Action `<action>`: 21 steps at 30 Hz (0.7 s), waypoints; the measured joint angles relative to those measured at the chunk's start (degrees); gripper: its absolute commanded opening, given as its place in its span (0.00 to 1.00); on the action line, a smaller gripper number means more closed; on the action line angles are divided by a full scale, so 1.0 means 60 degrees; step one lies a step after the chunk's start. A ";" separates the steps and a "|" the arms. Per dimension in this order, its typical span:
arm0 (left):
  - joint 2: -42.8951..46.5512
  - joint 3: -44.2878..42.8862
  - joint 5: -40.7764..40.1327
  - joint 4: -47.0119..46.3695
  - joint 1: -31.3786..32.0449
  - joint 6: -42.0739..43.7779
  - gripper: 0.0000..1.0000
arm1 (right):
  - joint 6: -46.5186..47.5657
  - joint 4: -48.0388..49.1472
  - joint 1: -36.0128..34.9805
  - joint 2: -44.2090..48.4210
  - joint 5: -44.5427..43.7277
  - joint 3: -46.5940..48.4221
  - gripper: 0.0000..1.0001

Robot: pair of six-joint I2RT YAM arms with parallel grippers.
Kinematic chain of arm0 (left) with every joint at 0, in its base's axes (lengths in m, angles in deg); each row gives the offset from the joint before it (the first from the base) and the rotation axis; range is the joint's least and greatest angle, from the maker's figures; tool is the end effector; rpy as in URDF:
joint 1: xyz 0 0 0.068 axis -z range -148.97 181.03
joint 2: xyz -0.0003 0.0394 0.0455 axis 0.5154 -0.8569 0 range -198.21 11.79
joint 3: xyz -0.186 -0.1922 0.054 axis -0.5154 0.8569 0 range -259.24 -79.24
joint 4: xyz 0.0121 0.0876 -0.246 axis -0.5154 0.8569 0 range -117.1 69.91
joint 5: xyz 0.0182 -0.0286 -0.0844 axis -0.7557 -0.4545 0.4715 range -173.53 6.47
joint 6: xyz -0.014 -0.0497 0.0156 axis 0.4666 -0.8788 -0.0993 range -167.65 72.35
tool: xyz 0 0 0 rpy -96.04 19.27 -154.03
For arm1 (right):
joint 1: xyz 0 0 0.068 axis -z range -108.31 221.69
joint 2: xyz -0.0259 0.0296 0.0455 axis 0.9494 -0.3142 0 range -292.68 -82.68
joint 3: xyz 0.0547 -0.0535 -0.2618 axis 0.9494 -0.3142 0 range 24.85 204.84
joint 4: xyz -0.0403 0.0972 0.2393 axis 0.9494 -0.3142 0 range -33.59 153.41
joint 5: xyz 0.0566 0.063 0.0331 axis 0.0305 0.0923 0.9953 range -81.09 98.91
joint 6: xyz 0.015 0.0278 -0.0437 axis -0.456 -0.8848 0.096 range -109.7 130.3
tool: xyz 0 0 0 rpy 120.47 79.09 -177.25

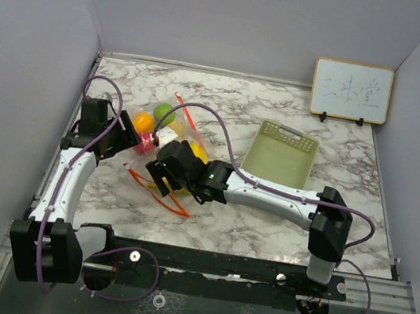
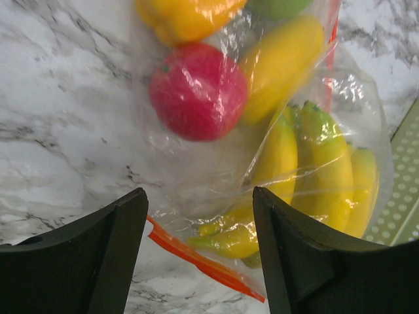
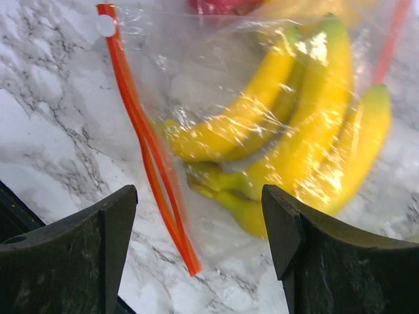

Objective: Place the food in the zip-top bag and seal the zipper
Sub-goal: Pick up the zipper food storage bag at the center of the board.

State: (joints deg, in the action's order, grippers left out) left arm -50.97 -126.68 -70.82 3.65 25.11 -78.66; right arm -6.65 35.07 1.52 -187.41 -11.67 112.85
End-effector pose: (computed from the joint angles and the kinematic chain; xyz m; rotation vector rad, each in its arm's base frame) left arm 0.2264 0.0156 0.2631 -0.6573 2.3091 -0.4708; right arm 0.1525 0.3859 0.2797 -0.8815 2.1476 0.3551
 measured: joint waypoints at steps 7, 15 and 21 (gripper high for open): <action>0.0506 0.0707 0.0772 -0.0266 -0.0004 -0.0124 0.71 | -0.0579 -0.0018 0.0729 0.2160 -0.0025 -0.1162 0.77; 0.0976 0.1337 0.0641 -0.0590 -0.0160 0.0499 0.80 | -0.0947 -0.0280 0.1297 0.3198 0.0102 -0.2215 0.77; 0.0874 0.1355 0.0280 -0.1049 -0.0375 0.1384 0.82 | -0.0951 -0.0419 0.1392 0.3198 0.0441 -0.2342 0.77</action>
State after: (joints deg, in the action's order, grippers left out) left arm -45.72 -118.55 -69.14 -2.65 22.86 -70.35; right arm -12.35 32.56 9.87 -168.22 -9.02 98.80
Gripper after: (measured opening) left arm 0.838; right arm 0.770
